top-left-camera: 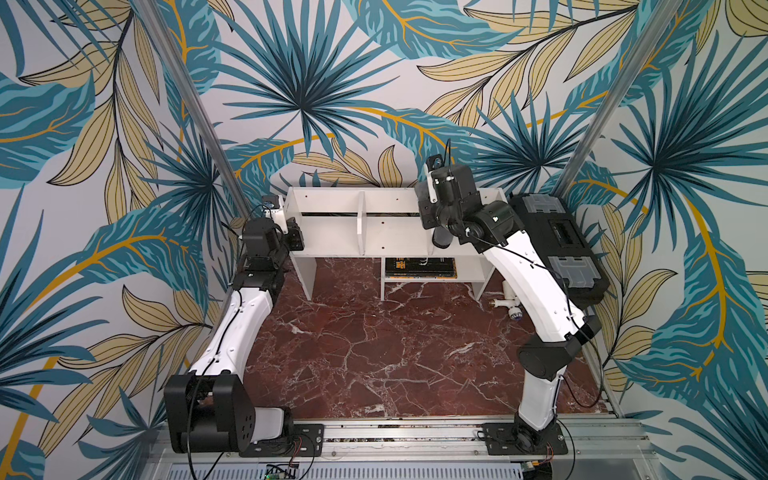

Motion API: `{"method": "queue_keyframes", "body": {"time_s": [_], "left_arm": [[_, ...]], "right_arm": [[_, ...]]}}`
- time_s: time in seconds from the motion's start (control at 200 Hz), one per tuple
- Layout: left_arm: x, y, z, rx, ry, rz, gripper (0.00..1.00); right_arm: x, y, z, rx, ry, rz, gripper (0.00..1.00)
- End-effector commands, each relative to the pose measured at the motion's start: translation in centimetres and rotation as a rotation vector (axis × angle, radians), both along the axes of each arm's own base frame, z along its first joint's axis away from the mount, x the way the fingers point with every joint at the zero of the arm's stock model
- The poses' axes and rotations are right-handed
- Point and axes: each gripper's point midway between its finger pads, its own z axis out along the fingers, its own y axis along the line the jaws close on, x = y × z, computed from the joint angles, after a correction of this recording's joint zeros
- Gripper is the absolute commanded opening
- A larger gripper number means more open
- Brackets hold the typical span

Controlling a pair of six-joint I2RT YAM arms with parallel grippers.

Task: Wipe the bookshelf clean with a cloth
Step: Wipe the dust from the shelf.

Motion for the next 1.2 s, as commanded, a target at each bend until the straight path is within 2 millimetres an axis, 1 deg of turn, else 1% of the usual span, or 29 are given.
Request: {"method": "queue_keyframes", "body": {"time_s": [0.0, 0.075, 0.18, 0.235, 0.26, 0.27, 0.321, 0.401, 0.476, 0.546, 0.601, 0.651, 0.671, 0.686, 0.701, 0.756, 0.806, 0.826, 0.856, 0.871, 0.876, 0.886, 0.891, 0.916, 0.962, 1.092, 1.142, 1.192], "left_arm": [[-0.8, -1.4, -4.0, -0.154, 0.132, -0.047, 0.0], [-0.8, -1.5, -3.9, -0.153, 0.131, -0.047, 0.0], [-0.7, -1.5, -4.1, -0.157, 0.134, -0.046, 0.0], [-0.7, -1.4, -4.0, -0.158, 0.133, -0.046, 0.0], [-0.7, -1.4, -4.1, -0.157, 0.135, -0.042, 0.0], [-0.7, -1.4, -4.1, -0.157, 0.134, -0.044, 0.0], [-0.6, -1.3, -4.1, -0.16, 0.134, -0.043, 0.0], [-0.7, -1.2, -4.2, -0.159, 0.137, -0.04, 0.0], [-0.7, -1.2, -4.1, -0.16, 0.135, -0.041, 0.0], [-0.7, -1.3, -4.0, -0.161, 0.132, -0.042, 0.0], [-0.7, -1.3, -4.1, -0.161, 0.135, -0.043, 0.0], [-0.7, -1.3, -4.2, -0.164, 0.137, -0.044, 0.0], [-0.7, -1.3, -4.2, -0.165, 0.137, -0.045, 0.0], [-0.7, -1.3, -4.2, -0.166, 0.137, -0.046, 0.0], [-0.7, -1.3, -4.3, -0.166, 0.138, -0.045, 0.0], [-0.7, -1.3, -4.2, -0.167, 0.136, -0.046, 0.0], [-0.7, -1.3, -4.2, -0.165, 0.137, -0.044, 0.0], [-0.7, -1.3, -4.2, -0.164, 0.137, -0.044, 0.0], [-0.7, -1.3, -4.2, -0.162, 0.136, -0.043, 0.0], [-0.7, -1.3, -4.2, -0.162, 0.137, -0.042, 0.0], [-0.7, -1.3, -4.2, -0.162, 0.137, -0.042, 0.0], [-0.7, -1.3, -4.2, -0.162, 0.137, -0.043, 0.0], [-0.7, -1.3, -4.3, -0.162, 0.138, -0.043, 0.0], [-0.7, -1.3, -4.3, -0.163, 0.138, -0.045, 0.0], [-0.6, -1.3, -4.3, -0.164, 0.139, -0.044, 0.0], [-0.5, -1.3, -4.5, -0.167, 0.142, -0.046, 0.0], [-0.5, -1.4, -4.5, -0.167, 0.144, -0.046, 0.0], [-0.5, -1.3, -4.5, -0.168, 0.144, -0.045, 0.0]], "right_arm": [[-2.4, -0.9, 0.1, -0.05, 0.001, -0.018, 0.0], [-4.0, -0.5, -0.7, -0.073, 0.024, -0.012, 0.0], [-6.3, 0.8, -2.3, -0.052, 0.081, 0.01, 0.0], [-7.3, 1.7, -3.2, -0.033, 0.119, 0.02, 0.0], [-7.4, 1.8, -3.4, -0.029, 0.126, 0.018, 0.0], [-8.0, 2.7, -3.5, -0.028, 0.128, 0.04, 0.0], [-8.9, 4.0, -3.7, -0.017, 0.131, 0.063, 0.0], [-9.1, 6.1, -4.2, 0.057, 0.159, 0.104, 0.0], [-8.4, 7.8, -4.2, 0.106, 0.164, 0.123, 0.0], [-7.4, 9.1, -4.5, 0.146, 0.189, 0.138, 0.0], [-6.2, 10.2, -5.4, 0.168, 0.214, 0.143, 0.0], [-4.6, 10.5, -6.4, 0.189, 0.23, 0.122, 0.0], [-4.3, 11.0, -6.8, 0.201, 0.24, 0.128, 0.0], [-3.2, 10.2, -7.0, 0.214, 0.243, 0.106, 0.0], [-2.6, 10.1, -7.3, 0.23, 0.248, 0.1, 0.0], [-1.0, 10.3, -7.9, 0.291, 0.267, 0.1, 0.0], [0.4, 9.8, -8.3, 0.316, 0.269, 0.077, 0.0], [0.8, 9.5, -8.3, 0.313, 0.267, 0.065, 0.04], [1.2, 9.1, -8.3, 0.297, 0.26, 0.054, 0.12], [1.2, 8.9, -8.2, 0.288, 0.254, 0.055, 0.2], [1.2, 8.9, -8.2, 0.288, 0.254, 0.055, 0.2], [1.2, 8.9, -8.1, 0.283, 0.25, 0.057, 0.24], [1.2, 8.8, -8.0, 0.278, 0.248, 0.057, 0.28], [1.0, 8.7, -7.7, 0.271, 0.241, 0.066, 0.37], [0.7, 8.5, -7.2, 0.269, 0.232, 0.076, 0.5], [-0.5, 6.9, -4.9, 0.236, 0.181, 0.071, 0.69], [-0.8, 6.6, -4.5, 0.231, 0.177, 0.068, 0.73], [-0.8, 6.6, -4.8, 0.227, 0.182, 0.068, 0.76]]}}
